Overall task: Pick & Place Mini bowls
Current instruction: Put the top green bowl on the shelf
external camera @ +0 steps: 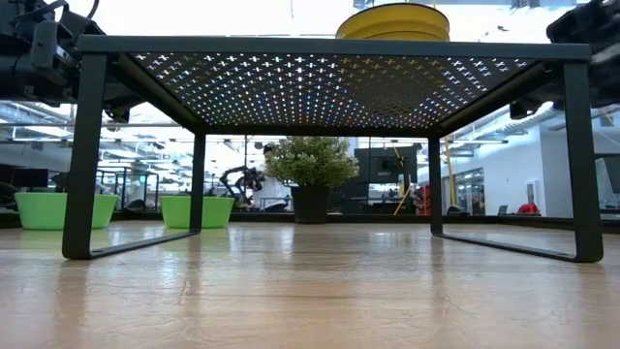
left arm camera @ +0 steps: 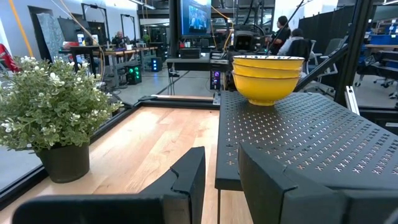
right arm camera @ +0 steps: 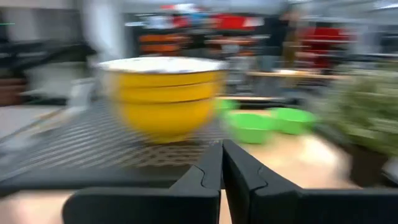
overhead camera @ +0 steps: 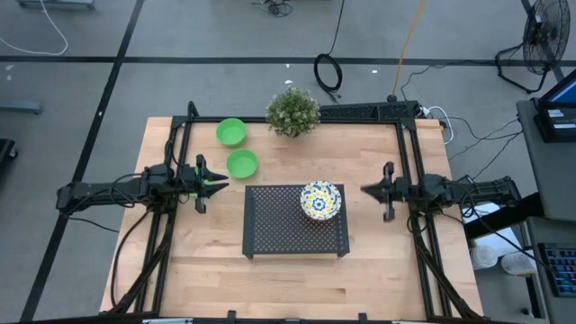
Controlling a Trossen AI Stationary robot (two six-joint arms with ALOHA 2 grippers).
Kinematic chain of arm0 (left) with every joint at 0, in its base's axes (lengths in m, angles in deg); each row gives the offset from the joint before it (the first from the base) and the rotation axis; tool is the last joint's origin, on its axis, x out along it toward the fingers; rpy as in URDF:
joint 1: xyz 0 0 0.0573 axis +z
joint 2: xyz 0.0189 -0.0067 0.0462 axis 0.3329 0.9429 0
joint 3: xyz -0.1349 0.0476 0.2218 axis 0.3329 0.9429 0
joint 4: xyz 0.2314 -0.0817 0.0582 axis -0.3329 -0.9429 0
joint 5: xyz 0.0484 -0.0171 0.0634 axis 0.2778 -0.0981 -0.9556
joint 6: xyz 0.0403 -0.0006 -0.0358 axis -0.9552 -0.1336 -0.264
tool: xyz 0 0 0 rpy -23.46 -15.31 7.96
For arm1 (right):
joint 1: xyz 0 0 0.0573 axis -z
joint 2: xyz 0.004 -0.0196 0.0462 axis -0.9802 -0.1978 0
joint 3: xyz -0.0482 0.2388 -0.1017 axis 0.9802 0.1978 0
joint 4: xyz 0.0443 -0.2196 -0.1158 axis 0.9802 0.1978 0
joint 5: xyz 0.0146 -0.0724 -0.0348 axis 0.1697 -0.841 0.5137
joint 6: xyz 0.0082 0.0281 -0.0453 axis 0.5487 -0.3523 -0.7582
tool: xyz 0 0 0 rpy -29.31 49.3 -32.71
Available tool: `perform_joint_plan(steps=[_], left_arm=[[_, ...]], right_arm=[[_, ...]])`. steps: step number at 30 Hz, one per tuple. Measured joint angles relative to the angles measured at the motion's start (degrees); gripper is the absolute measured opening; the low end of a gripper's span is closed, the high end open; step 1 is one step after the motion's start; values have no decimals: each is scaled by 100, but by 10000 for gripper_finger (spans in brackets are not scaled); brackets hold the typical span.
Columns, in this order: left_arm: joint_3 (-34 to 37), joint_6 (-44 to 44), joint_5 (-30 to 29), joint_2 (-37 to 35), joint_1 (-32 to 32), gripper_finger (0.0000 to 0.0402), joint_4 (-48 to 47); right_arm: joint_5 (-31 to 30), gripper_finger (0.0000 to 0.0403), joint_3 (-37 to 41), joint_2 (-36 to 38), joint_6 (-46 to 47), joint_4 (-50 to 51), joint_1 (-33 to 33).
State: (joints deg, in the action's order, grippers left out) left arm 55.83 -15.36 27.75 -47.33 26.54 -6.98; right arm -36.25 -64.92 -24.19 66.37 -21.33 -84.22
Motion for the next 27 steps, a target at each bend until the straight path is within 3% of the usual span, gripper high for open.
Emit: perform_joint_plan(steps=[3,5,17,27], left_arm=[[0,0,-2,0,0,99,0],[0,0,0,0,0,99,0],[0,43,1,0,0,99,17],[0,157,2,0,0,99,17]], right_arm=[[-922,0,0,-20,30,-54,5],[-1185,0,0,-18,31,-74,3],[-1264,0,0,-27,30,-241,3],[51,0,0,-27,204,-229,3]])
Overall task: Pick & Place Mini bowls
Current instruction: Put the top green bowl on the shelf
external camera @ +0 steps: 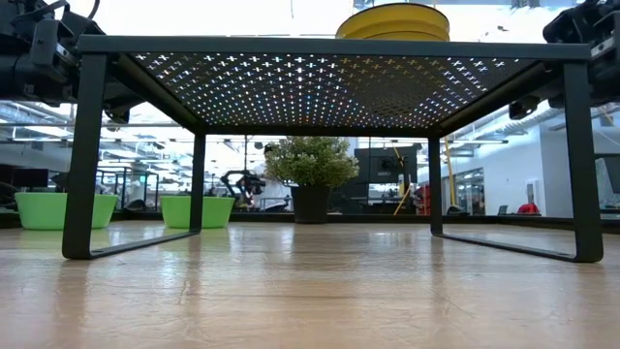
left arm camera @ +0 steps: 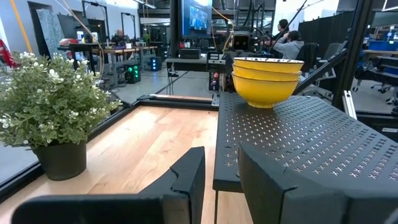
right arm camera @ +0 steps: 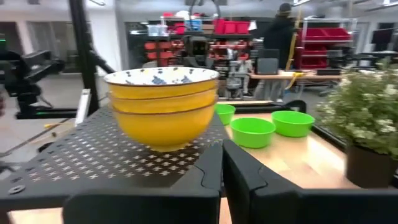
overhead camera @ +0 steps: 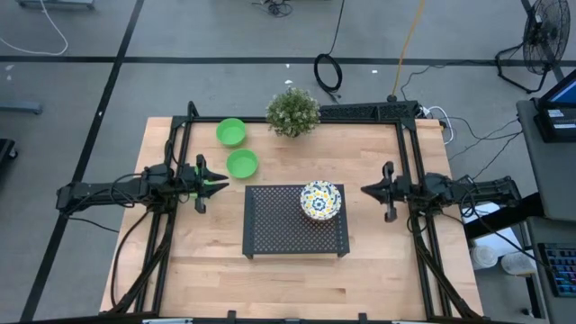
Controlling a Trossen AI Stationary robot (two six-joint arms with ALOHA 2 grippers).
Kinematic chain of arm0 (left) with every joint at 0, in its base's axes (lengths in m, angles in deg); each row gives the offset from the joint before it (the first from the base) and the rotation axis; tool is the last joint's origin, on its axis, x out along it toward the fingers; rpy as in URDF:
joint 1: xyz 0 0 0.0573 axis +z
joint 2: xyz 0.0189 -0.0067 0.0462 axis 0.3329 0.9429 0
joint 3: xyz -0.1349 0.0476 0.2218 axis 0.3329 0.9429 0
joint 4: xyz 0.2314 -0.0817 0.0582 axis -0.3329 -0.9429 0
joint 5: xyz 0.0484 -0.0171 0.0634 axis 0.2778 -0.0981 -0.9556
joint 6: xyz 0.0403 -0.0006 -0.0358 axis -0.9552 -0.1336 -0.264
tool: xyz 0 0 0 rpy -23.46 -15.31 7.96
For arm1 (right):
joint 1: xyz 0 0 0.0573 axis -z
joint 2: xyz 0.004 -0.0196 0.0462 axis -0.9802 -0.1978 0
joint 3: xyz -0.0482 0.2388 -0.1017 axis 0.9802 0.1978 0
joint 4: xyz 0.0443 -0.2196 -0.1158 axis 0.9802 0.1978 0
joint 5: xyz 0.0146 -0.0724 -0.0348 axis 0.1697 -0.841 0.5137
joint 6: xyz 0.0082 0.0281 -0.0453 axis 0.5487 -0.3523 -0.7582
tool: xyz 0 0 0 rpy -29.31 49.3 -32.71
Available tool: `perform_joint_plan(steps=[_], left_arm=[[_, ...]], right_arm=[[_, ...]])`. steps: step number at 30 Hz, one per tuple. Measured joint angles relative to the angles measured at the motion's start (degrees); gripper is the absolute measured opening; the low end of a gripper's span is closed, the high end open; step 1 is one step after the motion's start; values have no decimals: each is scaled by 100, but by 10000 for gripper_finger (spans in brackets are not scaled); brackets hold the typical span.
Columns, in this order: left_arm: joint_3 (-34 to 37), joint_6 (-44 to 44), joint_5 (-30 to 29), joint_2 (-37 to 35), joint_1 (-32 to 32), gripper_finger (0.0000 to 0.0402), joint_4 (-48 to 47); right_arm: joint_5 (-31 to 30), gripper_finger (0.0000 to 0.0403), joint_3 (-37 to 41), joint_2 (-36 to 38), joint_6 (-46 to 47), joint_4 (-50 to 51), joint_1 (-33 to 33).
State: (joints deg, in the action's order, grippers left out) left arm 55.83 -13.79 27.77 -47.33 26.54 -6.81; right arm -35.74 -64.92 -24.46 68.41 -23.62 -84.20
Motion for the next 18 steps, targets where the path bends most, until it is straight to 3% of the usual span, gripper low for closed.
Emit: perform_joint_plan(steps=[18], left_arm=[[2,22,0,0,0,99,5]], right_arm=[[48,0,0,0,-21,118,0]])
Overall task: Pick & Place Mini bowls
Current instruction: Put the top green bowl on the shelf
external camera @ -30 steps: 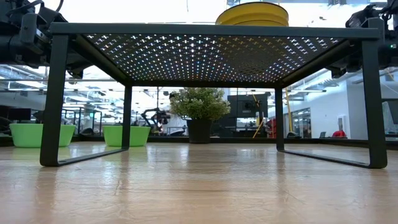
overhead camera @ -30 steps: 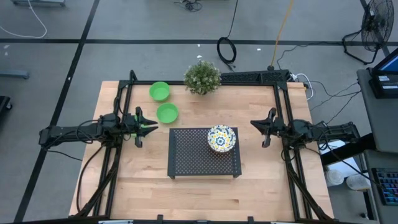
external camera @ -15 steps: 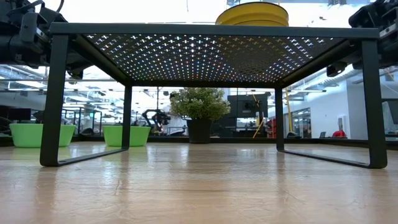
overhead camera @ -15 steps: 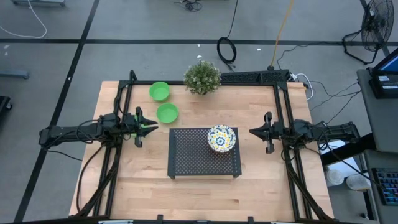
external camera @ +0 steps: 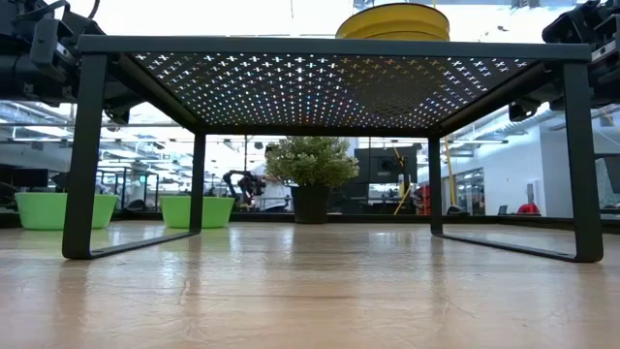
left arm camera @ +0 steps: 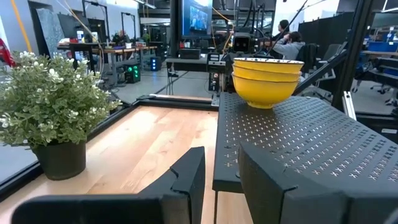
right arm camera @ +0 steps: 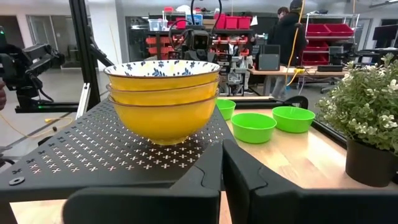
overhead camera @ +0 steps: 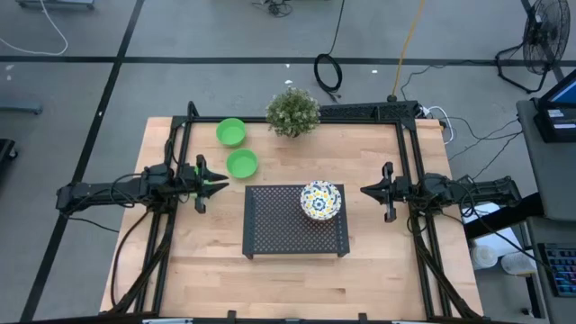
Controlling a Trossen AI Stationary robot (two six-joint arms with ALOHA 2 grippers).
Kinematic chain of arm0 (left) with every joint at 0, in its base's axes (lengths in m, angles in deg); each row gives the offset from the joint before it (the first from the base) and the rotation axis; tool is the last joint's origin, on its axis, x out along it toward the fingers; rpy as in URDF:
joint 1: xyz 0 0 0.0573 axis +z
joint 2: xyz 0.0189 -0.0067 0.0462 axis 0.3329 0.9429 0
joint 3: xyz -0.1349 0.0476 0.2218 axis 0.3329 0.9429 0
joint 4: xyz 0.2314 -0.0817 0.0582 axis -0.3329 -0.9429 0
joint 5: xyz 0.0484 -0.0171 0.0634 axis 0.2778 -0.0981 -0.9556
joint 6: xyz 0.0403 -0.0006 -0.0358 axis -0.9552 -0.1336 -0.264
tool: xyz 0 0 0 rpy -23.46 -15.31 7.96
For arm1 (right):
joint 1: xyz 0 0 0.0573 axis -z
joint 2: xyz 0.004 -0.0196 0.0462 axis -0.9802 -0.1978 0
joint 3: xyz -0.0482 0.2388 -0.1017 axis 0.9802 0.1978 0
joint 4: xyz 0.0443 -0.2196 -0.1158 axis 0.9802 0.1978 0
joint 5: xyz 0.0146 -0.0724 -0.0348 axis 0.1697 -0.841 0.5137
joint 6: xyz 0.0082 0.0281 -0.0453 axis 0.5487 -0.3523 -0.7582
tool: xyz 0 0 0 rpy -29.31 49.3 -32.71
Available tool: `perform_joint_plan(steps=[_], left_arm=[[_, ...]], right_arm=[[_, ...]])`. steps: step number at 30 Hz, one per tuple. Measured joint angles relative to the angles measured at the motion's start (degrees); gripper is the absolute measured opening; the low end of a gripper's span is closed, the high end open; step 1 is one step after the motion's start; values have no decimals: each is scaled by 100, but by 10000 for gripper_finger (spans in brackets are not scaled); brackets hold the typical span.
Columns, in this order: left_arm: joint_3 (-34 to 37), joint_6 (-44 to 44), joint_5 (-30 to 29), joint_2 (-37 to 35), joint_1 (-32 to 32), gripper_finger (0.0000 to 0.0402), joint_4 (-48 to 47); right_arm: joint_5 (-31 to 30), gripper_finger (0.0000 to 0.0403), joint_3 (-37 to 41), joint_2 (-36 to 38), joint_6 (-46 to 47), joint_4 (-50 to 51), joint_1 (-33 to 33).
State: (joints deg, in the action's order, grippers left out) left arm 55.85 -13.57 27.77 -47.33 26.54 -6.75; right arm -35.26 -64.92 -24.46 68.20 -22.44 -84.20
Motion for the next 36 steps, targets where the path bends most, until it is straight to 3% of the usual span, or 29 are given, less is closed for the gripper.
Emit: perform_joint_plan(steps=[12,14,18,21,25,31,36], left_arm=[[1,473,-106,0,0,99,169],[1,747,-438,0,0,99,149],[-234,1493,-1907,151,90,99,-210],[-926,1461,-2107,475,388,104,-1291],[-2065,1488,-2105,1385,935,136,-2527],[-3669,1704,-1980,3300,2174,211,-3914],[-4494,1742,-279,4970,3573,235,-4241]], right_arm=[[-3,0,-2,0,-1,-2,0],[-3,0,-2,0,-2,-2,0],[-3,0,0,0,0,-2,2],[-3,0,-2,0,-2,-2,0],[-3,0,0,0,-2,-3,0],[-5,0,0,0,-2,-2,0],[-4,0,0,0,-2,-3,1]])
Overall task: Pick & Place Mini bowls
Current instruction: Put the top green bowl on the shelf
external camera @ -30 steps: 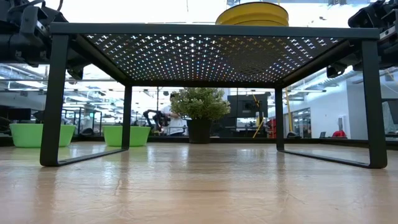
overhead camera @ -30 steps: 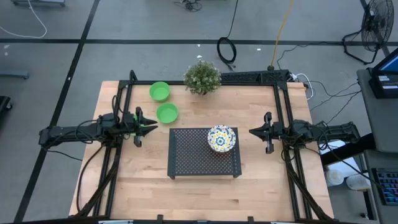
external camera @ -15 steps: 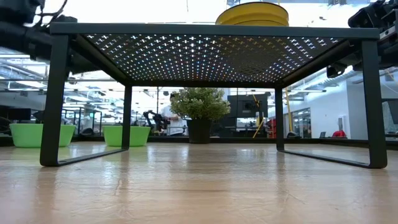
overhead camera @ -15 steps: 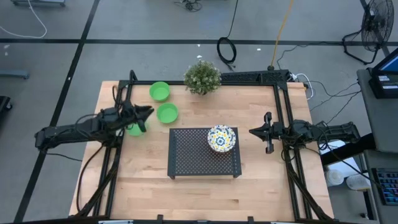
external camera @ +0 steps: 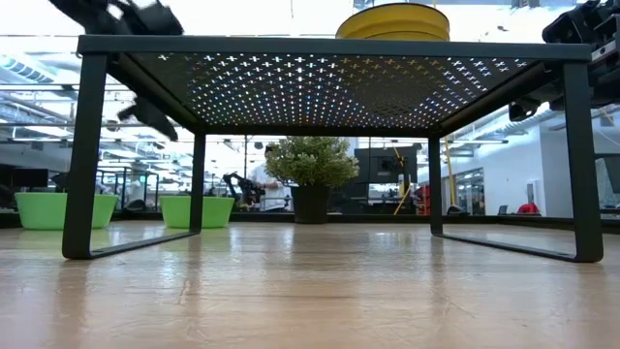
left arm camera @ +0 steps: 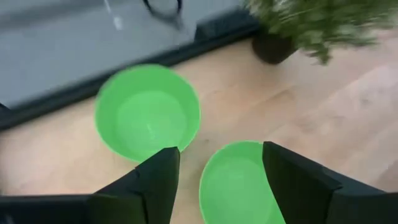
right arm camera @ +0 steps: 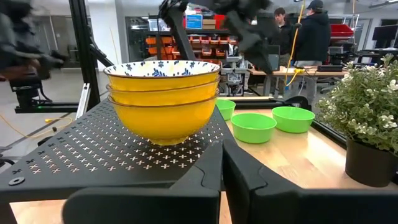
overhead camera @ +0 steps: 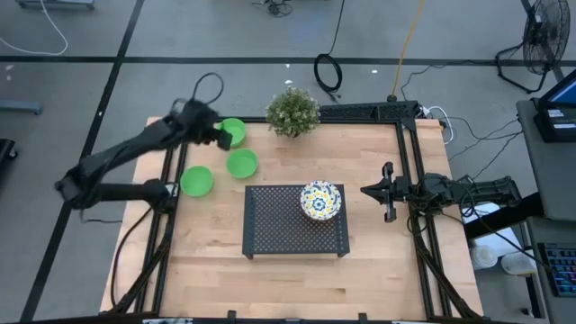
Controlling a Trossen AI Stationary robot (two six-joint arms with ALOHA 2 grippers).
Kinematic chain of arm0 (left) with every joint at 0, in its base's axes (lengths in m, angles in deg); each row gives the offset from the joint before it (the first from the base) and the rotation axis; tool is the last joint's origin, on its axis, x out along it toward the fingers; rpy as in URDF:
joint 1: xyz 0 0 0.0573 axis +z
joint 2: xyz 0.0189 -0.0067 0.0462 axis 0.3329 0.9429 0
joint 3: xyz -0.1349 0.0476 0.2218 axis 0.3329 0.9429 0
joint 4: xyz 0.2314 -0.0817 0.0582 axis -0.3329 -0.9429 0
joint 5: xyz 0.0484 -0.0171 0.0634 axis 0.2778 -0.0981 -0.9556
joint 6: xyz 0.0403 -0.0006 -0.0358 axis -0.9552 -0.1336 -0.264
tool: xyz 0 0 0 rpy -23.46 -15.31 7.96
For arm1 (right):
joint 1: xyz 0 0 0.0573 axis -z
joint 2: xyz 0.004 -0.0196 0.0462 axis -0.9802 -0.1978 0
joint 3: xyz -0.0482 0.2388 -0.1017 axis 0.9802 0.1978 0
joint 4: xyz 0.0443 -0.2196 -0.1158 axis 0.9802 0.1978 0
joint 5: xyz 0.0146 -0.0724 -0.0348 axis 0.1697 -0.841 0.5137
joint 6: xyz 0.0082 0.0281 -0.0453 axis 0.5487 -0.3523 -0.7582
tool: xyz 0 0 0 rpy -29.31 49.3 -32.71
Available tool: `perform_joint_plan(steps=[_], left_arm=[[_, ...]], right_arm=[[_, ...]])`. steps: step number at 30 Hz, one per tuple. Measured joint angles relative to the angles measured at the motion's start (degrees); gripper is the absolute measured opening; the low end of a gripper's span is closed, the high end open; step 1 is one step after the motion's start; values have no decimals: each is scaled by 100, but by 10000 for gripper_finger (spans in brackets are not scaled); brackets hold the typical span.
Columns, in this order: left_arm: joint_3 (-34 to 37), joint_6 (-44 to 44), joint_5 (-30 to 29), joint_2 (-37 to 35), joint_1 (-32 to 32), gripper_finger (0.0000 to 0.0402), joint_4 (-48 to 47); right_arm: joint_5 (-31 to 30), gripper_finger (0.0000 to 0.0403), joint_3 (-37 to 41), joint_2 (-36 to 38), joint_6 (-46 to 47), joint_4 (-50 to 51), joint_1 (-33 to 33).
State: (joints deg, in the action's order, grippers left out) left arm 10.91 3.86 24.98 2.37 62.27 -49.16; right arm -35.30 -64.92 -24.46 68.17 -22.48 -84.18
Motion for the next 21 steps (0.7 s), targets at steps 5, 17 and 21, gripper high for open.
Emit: perform_joint_plan(steps=[5,17,21], left_arm=[[-343,-163,732,1486,1022,237,-39],[-377,-267,667,2902,1936,237,1],[-380,-290,594,2907,1844,237,123]], right_arm=[[-1,0,-1,0,0,0,0],[0,0,0,0,0,1,1],[-1,0,0,0,0,-1,-1]])
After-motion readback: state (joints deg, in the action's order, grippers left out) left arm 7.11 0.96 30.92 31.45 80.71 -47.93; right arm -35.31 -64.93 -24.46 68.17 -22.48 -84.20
